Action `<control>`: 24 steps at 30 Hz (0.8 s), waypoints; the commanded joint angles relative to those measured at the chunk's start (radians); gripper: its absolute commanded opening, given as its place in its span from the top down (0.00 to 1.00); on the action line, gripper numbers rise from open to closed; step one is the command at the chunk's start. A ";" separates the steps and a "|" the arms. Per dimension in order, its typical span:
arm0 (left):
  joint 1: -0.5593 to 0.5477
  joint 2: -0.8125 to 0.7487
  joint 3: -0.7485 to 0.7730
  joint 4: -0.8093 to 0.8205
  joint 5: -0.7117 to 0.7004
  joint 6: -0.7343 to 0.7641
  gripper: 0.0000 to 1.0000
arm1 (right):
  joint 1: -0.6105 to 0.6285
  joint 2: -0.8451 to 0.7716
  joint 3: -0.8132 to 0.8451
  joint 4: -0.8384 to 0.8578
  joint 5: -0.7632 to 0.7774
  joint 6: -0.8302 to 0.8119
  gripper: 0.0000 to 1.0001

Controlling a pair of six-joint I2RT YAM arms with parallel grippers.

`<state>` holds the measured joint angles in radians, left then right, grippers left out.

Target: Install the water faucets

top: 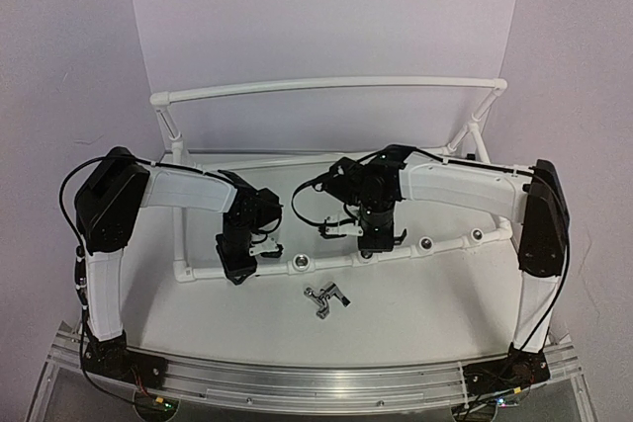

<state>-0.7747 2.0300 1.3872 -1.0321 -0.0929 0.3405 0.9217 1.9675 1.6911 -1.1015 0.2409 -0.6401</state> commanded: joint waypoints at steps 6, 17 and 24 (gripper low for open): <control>0.022 0.043 0.024 0.070 0.057 -0.220 0.84 | -0.022 -0.021 0.077 0.113 -0.319 0.340 0.98; 0.024 0.057 0.036 0.060 0.058 -0.224 0.84 | -0.024 -0.022 0.118 0.143 -0.330 0.520 0.95; 0.025 0.066 0.045 0.057 0.061 -0.226 0.84 | -0.025 -0.019 0.125 0.157 -0.268 0.678 1.00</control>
<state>-0.7746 2.0378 1.4006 -1.0492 -0.0973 0.3397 0.8795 1.9680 1.7130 -1.1257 0.1139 -0.1451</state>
